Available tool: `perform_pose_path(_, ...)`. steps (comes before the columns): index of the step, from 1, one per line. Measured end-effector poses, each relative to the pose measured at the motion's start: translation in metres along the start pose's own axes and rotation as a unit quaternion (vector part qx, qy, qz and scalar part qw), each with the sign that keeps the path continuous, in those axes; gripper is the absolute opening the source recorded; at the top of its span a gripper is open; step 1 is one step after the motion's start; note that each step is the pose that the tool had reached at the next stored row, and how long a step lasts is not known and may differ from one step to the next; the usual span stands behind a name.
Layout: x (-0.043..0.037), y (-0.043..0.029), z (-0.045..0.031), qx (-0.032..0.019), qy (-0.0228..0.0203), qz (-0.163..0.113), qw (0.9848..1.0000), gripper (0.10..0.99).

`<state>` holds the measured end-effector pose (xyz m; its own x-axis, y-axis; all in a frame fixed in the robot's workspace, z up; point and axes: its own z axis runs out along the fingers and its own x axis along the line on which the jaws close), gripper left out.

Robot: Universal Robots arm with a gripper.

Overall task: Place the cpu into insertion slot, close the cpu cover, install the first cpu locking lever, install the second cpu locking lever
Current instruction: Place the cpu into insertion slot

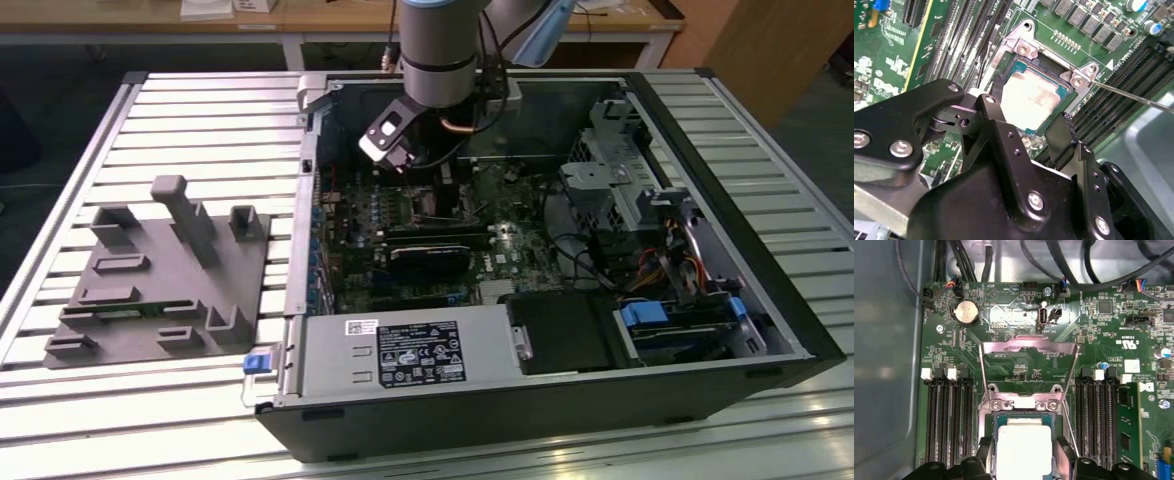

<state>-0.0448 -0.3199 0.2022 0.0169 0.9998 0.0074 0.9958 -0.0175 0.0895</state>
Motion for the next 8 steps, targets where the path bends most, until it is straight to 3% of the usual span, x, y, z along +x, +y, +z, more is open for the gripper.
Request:
perform_pose_path(4,0.0,0.0006,-0.0063,0.0,0.0,0.0,1.0,0.616)
perform_pose_path(8,0.0001,0.0006,-0.0068,0.0,0.0001,0.0,1.0,0.616)
